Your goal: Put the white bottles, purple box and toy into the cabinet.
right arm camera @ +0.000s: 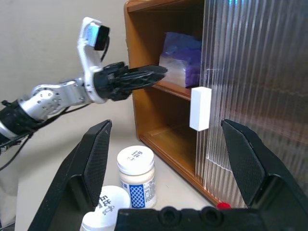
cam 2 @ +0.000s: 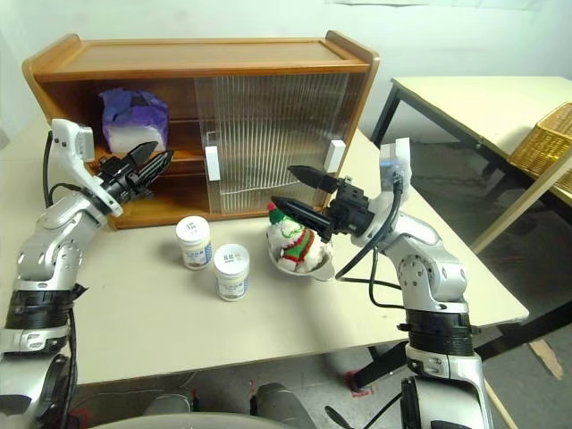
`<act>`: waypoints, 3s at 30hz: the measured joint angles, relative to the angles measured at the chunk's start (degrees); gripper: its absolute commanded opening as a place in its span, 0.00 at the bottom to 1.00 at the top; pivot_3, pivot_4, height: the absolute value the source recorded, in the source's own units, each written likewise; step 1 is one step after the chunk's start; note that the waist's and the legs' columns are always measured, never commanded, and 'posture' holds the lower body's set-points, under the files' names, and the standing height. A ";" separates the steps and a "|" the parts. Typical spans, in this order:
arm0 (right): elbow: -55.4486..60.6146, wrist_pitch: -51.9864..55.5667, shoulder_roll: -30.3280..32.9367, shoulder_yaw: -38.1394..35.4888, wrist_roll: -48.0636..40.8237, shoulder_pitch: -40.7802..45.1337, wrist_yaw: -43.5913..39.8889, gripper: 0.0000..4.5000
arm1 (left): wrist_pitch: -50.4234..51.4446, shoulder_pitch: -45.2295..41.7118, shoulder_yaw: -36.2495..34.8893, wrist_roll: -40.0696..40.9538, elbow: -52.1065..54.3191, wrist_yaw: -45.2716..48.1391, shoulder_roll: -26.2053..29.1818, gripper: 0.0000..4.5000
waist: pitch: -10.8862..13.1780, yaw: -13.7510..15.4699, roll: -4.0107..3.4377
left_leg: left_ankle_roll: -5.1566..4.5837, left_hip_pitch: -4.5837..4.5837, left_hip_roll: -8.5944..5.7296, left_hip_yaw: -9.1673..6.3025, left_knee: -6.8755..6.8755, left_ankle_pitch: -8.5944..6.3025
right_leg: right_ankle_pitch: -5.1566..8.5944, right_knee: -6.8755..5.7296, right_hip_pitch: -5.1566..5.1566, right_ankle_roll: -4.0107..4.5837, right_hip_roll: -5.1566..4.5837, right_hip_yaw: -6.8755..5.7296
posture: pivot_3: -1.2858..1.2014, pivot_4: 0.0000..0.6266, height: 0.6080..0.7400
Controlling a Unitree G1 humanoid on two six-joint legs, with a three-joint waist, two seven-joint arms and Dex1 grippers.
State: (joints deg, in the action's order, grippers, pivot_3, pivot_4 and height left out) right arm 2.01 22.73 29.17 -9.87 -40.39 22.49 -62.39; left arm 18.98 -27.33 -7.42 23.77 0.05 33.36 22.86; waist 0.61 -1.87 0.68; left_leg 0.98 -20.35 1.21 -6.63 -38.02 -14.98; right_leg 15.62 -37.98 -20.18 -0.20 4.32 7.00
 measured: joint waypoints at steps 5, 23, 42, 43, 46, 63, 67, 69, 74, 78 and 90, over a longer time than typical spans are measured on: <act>-0.05 0.00 -0.30 0.13 -0.01 0.05 -0.07 1.00 | 2.01 5.84 -0.69 3.24 5.35 5.25 4.50 0.99 | 0.00 0.00 -0.01 | 0.01 0.03 0.03 0.00 0.00 0.00 | 0.00 -0.01 0.00 0.02 0.00 0.03 | 0.49 0.00 1.00; -0.17 0.00 -0.54 0.28 0.00 0.26 -0.38 1.00 | -6.59 22.84 0.90 2.36 1.96 23.69 12.63 0.99 | -0.11 0.21 -0.18 | 0.11 -0.60 0.41 -0.54 0.22 -0.04 | -0.11 -0.19 -0.77 1.18 -0.07 0.06 | 0.49 0.00 1.00; -0.12 0.60 0.41 0.17 -0.05 0.57 -0.52 1.00 | -18.24 16.60 7.20 -4.64 -18.72 26.68 5.07 0.99 | -0.12 0.08 -0.20 | 0.05 -0.58 0.41 -0.62 0.17 0.01 | 0.05 -0.18 -0.68 0.56 -0.09 0.10 | 0.49 0.00 1.00; -0.11 0.60 0.42 0.17 -0.05 0.56 -0.52 1.00 | -18.99 16.25 7.61 -4.93 -19.65 26.79 4.68 0.99 | -0.12 0.07 -0.20 | 0.05 -0.58 0.40 -0.59 0.17 0.01 | 0.04 -0.17 -0.67 0.53 -0.09 0.09 | 0.49 0.00 1.00; -0.09 0.60 0.51 0.15 -0.05 0.56 -0.51 1.00 | -21.13 15.00 8.43 -5.92 -22.46 27.41 3.46 0.99 | -0.12 0.04 -0.20 | 0.03 -0.57 0.37 -0.49 0.16 0.02 | 0.02 -0.16 -0.65 0.45 -0.06 0.08 | 0.49 0.00 1.00; -0.04 0.63 0.81 0.08 -0.06 0.54 -0.28 1.00 | -26.39 9.05 8.49 -7.12 -30.26 27.96 -0.49 0.99 | -0.12 -0.23 -0.20 | -0.09 -0.55 0.20 -0.43 0.06 0.12 | -0.06 -0.10 -0.49 0.14 -0.04 0.09 | 0.48 0.00 1.00; -0.02 0.63 0.81 0.08 -0.06 0.50 -0.16 1.00 | -26.40 8.42 8.50 -7.14 -30.50 27.99 -1.22 0.99 | -0.12 -0.35 -0.20 | -0.09 -0.54 0.19 -0.41 0.06 0.12 | -0.06 -0.09 -0.47 0.09 -0.03 0.09 | 0.48 0.00 1.00; 0.00 0.63 0.81 0.08 -0.06 0.42 -0.13 1.00 | -26.40 8.36 8.52 -7.19 -30.61 28.03 -1.49 0.99 | -0.12 -0.39 -0.20 | -0.09 -0.54 0.19 -0.41 0.06 0.12 | -0.06 -0.09 -0.47 0.07 -0.03 0.09 | 0.48 0.00 1.00; 0.26 0.66 0.81 0.08 -0.06 0.21 0.02 1.00 | -26.40 7.72 8.56 -7.37 -31.74 28.14 -2.20 0.86 | -0.12 -0.41 -0.20 | -0.10 -0.54 0.19 -0.41 0.03 0.12 | -0.06 -0.09 -0.46 0.05 -0.04 0.09 | 0.48 0.00 1.00; 0.35 0.67 0.81 0.08 -0.08 0.11 0.06 1.00 | -26.40 7.42 8.57 -7.62 -31.86 28.45 -2.43 0.68 | -0.12 -0.42 -0.20 | -0.10 -0.53 0.18 -0.41 0.03 0.13 | -0.06 -0.09 -0.44 0.04 -0.04 0.09 | 0.48 0.00 1.00; 0.64 0.67 0.74 0.09 -0.09 0.00 0.05 1.00 | -25.84 7.41 7.34 -7.62 -31.68 25.36 -2.36 0.68 | -0.12 -0.44 -0.20 | -0.11 -0.54 0.18 -0.40 0.01 0.14 | -0.07 -0.09 -0.45 0.02 -0.03 0.08 | 0.49 0.00 1.00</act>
State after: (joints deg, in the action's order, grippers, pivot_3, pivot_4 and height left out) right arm 2.65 23.40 29.91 -9.77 -40.48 22.49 -62.34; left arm -6.86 -19.93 -0.08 16.14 -31.62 58.72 20.50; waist 0.50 -2.30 0.48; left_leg 0.87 -20.89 1.39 -7.03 -38.01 -14.83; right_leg 15.56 -38.06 -20.63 -0.18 4.28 7.07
